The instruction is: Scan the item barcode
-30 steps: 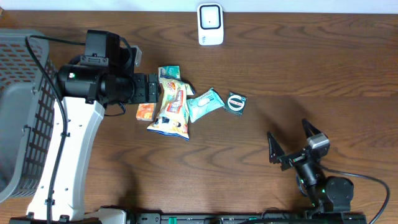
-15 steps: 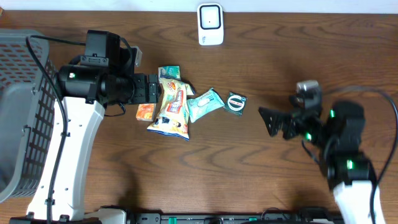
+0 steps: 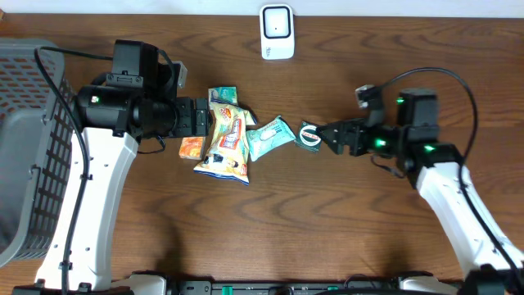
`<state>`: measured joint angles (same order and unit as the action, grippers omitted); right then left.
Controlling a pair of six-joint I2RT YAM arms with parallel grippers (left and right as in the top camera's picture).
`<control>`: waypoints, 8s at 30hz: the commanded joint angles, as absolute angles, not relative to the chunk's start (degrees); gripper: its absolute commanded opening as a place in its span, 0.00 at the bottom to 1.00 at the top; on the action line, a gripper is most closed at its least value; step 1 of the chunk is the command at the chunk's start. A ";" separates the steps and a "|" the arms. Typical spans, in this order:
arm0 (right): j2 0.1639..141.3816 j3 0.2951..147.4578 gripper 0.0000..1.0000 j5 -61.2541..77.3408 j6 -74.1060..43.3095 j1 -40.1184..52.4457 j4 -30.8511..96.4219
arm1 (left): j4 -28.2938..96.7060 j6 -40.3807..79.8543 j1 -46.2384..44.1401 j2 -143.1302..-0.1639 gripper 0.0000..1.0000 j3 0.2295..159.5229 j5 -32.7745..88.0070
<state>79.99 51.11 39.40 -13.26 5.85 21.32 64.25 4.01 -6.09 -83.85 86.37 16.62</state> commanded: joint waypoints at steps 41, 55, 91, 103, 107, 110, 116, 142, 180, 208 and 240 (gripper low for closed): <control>104.75 58.74 0.48 31.70 -13.21 10.96 15.51 | 64.01 3.03 -5.80 -86.89 0.94 85.67 17.12; 105.91 63.86 0.24 8.60 -36.73 29.98 16.78 | 64.01 3.03 -5.80 -86.89 0.94 85.67 17.12; 106.63 76.18 0.92 3.46 23.40 20.23 36.42 | 64.01 3.03 -5.80 -86.89 0.94 85.67 17.12; 114.30 76.16 0.89 4.97 26.68 15.33 37.52 | 64.03 3.03 -5.80 -86.89 0.94 85.67 17.12; 116.88 76.16 0.87 5.10 26.68 14.17 37.54 | 64.01 3.03 -5.80 -86.89 0.94 85.67 17.12; 118.10 76.16 0.78 5.50 26.39 14.06 37.58 | 64.01 3.03 -5.80 -86.89 0.94 85.67 17.12; 118.06 76.18 0.63 6.59 22.55 14.06 37.56 | 64.01 3.03 -5.80 -86.89 0.94 85.67 17.12; 110.91 83.42 0.29 76.73 3.49 -0.82 52.97 | 64.01 3.03 -5.80 -86.89 0.94 85.67 17.12; 122.21 67.29 0.43 52.23 -7.68 5.32 30.65 | 64.01 3.03 -5.80 -86.89 0.94 85.67 17.12; 119.33 82.70 0.68 32.75 -0.19 -1.76 55.86 | 64.01 3.03 -5.80 -86.89 0.94 85.67 17.12; 112.64 83.92 0.46 -1.76 -16.71 23.35 46.48 | 64.01 3.03 -5.80 -86.89 0.94 85.67 17.12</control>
